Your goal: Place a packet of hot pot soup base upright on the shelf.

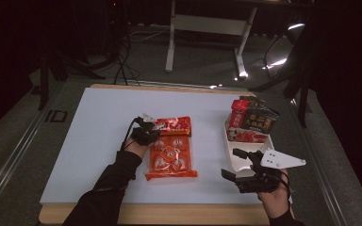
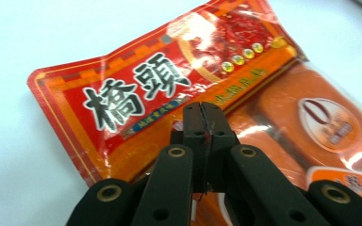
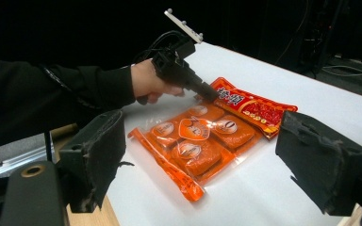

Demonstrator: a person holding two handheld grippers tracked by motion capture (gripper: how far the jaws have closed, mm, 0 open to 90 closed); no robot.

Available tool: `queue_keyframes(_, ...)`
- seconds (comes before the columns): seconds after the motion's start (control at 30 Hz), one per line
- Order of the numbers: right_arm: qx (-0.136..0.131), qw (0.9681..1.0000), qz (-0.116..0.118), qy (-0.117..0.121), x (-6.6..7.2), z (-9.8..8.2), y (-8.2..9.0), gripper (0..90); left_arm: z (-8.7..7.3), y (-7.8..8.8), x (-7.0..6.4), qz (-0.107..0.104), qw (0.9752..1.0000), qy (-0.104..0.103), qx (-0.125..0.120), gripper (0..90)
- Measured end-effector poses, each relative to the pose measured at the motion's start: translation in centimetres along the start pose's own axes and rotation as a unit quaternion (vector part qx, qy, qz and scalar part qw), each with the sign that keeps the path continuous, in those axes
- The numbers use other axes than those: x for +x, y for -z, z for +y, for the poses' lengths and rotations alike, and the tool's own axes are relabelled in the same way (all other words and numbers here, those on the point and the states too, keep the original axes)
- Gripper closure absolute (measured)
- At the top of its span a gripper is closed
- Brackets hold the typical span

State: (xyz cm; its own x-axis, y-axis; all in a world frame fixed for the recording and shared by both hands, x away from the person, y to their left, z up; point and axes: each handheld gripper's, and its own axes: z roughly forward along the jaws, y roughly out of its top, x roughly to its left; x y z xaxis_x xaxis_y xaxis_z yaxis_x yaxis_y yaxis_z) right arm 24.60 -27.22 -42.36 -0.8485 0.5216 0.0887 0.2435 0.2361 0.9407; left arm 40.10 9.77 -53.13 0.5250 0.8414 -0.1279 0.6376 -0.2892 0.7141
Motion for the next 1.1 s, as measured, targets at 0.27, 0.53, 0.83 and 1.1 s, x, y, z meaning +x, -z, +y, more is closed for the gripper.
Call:
queue_keyframes(0.27, 0.003, 1.0, 0.008, 0.0, 0.1, -0.2, -0.3, 16.6, 0.1, -0.7, 0.1, 0.002, 0.9999, -0.012, 0.007, 90.0)
queue_keyframes(0.53, 0.004, 0.9999, 0.01, -0.002, 0.1, -0.2, -0.4, 16.7, -0.2, -0.8, -1.1, 0.006, 0.9998, -0.016, 0.005, 90.0)
queue_keyframes(0.83, 0.005, 0.9999, 0.011, -0.002, 0.2, -0.2, -0.5, 16.7, -0.5, -0.7, -1.8, -0.016, 0.9995, -0.024, 0.012, 90.0)
queue_keyframes(1.1, 0.005, 0.9999, 0.012, -0.003, 0.1, -0.2, -0.5, 16.7, -0.8, -0.6, -3.3, -0.037, 0.9983, -0.039, 0.021, 90.0)
